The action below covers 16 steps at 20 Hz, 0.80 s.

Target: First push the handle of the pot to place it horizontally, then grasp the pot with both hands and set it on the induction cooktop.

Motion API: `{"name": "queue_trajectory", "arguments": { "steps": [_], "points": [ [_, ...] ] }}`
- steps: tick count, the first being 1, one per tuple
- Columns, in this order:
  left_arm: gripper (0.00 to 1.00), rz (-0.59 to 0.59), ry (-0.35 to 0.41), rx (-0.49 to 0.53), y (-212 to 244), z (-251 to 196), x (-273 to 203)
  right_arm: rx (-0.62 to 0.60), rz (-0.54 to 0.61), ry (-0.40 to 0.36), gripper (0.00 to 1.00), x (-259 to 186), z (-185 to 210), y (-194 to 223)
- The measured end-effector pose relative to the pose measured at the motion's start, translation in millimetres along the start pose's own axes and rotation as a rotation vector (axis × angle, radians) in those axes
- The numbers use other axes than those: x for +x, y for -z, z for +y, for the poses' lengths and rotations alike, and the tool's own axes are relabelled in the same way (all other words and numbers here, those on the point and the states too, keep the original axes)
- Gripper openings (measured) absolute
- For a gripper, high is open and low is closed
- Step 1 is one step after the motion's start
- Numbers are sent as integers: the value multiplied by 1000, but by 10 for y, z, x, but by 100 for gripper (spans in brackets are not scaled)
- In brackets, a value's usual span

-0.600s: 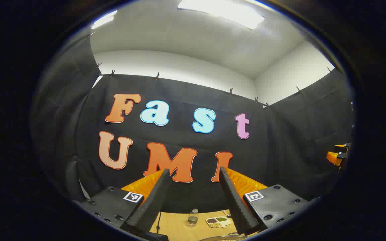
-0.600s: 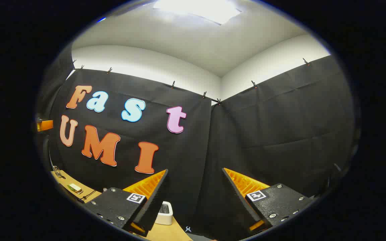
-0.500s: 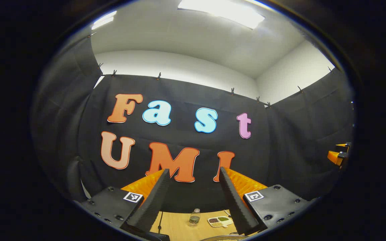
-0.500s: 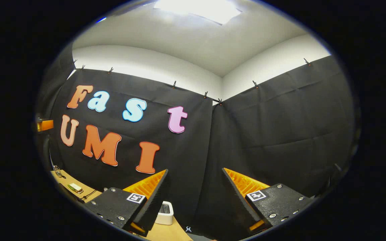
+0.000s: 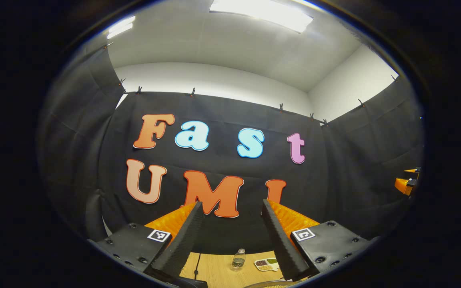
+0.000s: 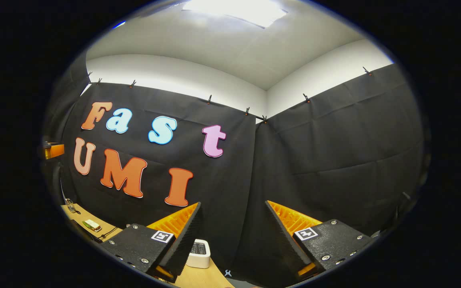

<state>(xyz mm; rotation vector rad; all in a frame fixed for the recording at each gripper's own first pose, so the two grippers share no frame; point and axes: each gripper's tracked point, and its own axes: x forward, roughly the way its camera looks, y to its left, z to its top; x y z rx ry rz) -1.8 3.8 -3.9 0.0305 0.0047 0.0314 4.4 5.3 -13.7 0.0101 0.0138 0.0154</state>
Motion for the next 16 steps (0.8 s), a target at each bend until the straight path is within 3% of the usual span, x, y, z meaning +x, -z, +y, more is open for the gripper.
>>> {"name": "queue_trajectory", "arguments": {
  "steps": [14,16],
  "points": [
    [94,117,51,-23,421,-306,55,-21,19,16,94,-110,-145,115],
    [71,179,48,-27,617,-336,32,-21,20,15,94,-122,-187,133]
  ]
}}
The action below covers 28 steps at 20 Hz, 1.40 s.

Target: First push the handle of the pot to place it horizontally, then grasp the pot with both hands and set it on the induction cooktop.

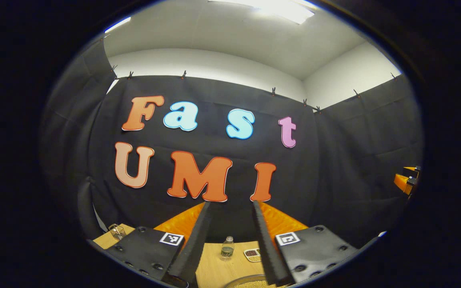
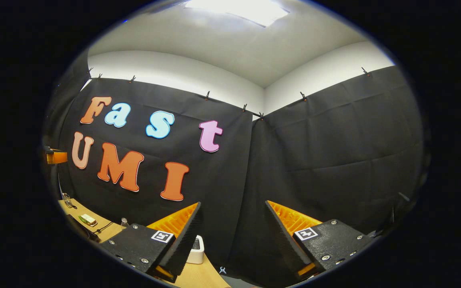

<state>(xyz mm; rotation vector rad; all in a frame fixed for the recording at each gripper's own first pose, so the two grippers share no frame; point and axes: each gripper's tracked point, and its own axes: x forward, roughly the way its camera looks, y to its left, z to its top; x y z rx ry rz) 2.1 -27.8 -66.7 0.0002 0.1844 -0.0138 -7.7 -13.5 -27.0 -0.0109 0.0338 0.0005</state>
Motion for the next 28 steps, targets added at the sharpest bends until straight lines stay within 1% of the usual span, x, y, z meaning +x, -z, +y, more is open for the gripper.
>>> {"name": "queue_trajectory", "arguments": {
  "steps": [1,2,3,4,5,8,11,14,16,19,22,24,28],
  "points": [
    [49,42,-14,-7,149,14,6,1,3,0,94,17,-14,22],
    [39,93,-27,-18,298,31,16,2,7,1,94,26,-26,45],
    [23,155,-26,-35,492,-4,13,4,9,-1,94,32,-37,64],
    [8,226,-4,-67,687,-83,31,5,11,-1,94,34,-57,81],
    [8,297,8,-97,905,-134,56,7,12,-4,94,18,-97,106],
    [8,530,-9,-153,1598,-142,-62,16,22,-7,94,-8,-216,198],
    [8,764,-49,-187,2291,-235,-467,30,39,-22,94,4,-253,302],
    [8,973,-98,-169,2919,-256,-861,38,52,-40,94,39,-274,413],
    [8,1065,-124,-190,3183,-320,-1070,46,73,-58,94,59,-270,514],
    [8,1162,-169,-221,3438,-317,-1338,60,93,-85,94,103,-250,631],
    [8,1260,-218,-292,3719,-367,-1617,65,114,-111,95,140,-216,745],
    [8,1321,-249,-316,3900,-373,-1801,76,120,-128,94,152,-210,793],
    [8,1411,-269,-374,4108,-464,-2076,111,161,-149,94,161,-161,959]
  ]
}}
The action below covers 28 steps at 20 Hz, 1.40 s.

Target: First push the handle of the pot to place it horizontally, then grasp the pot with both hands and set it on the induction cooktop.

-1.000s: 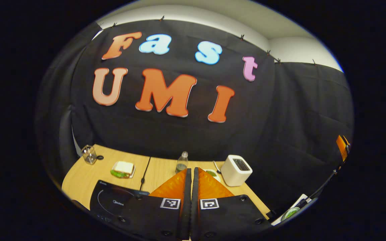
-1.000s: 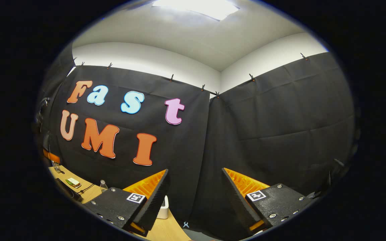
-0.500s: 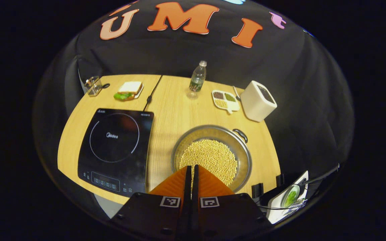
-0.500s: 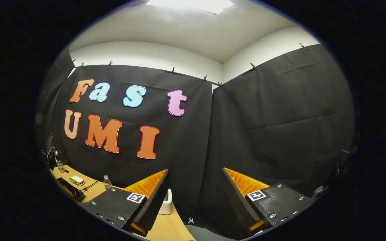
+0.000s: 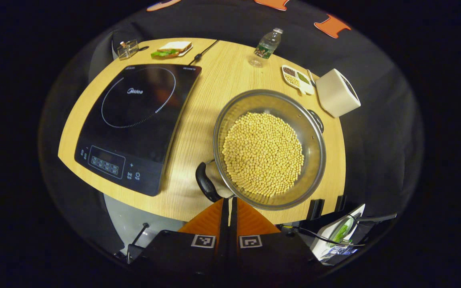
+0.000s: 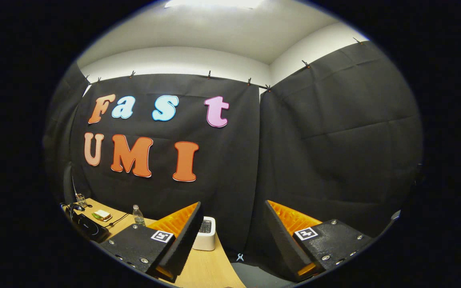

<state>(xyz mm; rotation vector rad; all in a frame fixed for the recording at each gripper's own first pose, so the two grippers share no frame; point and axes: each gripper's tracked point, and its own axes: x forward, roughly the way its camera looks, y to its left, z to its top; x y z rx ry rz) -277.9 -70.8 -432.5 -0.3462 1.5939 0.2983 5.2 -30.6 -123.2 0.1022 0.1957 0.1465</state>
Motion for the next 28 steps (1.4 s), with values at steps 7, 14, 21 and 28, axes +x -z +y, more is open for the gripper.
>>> {"name": "queue_trajectory", "arguments": {
  "steps": [7,14,21,28],
  "points": [
    [8,112,9,-21,267,24,275,-23,23,13,94,-21,42,47],
    [8,179,-40,84,237,212,585,-36,46,120,94,-177,44,68],
    [13,129,-111,160,-18,459,655,-62,83,133,95,-246,237,129],
    [9,35,-135,169,-439,636,693,19,143,64,95,-156,596,340]
  ]
}}
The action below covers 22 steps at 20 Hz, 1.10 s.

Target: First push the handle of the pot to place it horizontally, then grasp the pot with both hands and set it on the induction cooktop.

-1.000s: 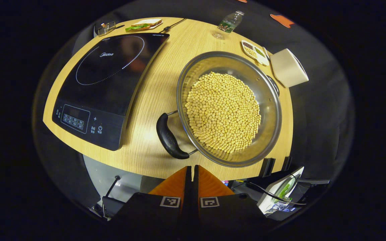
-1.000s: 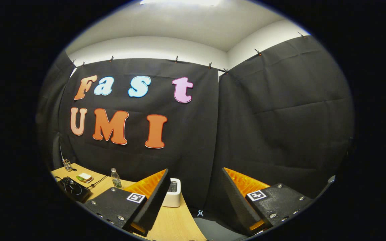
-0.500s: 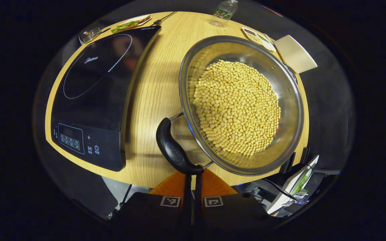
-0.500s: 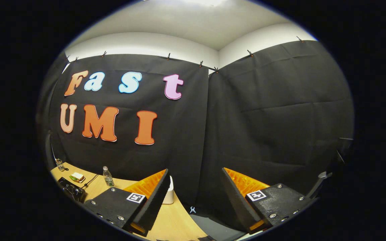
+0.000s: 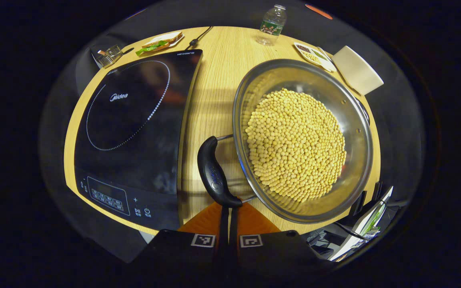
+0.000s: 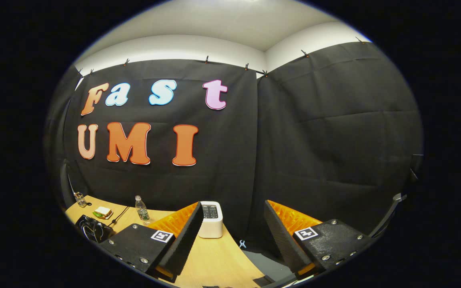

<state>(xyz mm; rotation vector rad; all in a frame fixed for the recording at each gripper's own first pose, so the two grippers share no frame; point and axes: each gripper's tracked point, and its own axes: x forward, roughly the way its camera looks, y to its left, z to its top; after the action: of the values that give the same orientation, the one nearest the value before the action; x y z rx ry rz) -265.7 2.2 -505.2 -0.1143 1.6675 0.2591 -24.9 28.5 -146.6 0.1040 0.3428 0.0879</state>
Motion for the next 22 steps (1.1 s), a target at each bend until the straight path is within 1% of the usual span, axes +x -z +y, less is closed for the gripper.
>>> {"name": "queue_trajectory", "arguments": {
  "steps": [6,15,20,22],
  "points": [
    [8,-91,15,3,-309,109,2,8,55,-63,94,131,356,185],
    [8,-202,46,83,-681,197,86,36,192,-177,94,263,992,607],
    [8,-232,64,118,-842,239,80,60,338,-247,95,301,1381,1070],
    [8,-237,85,116,-835,210,51,60,386,-265,95,327,1523,1253]
  ]
}}
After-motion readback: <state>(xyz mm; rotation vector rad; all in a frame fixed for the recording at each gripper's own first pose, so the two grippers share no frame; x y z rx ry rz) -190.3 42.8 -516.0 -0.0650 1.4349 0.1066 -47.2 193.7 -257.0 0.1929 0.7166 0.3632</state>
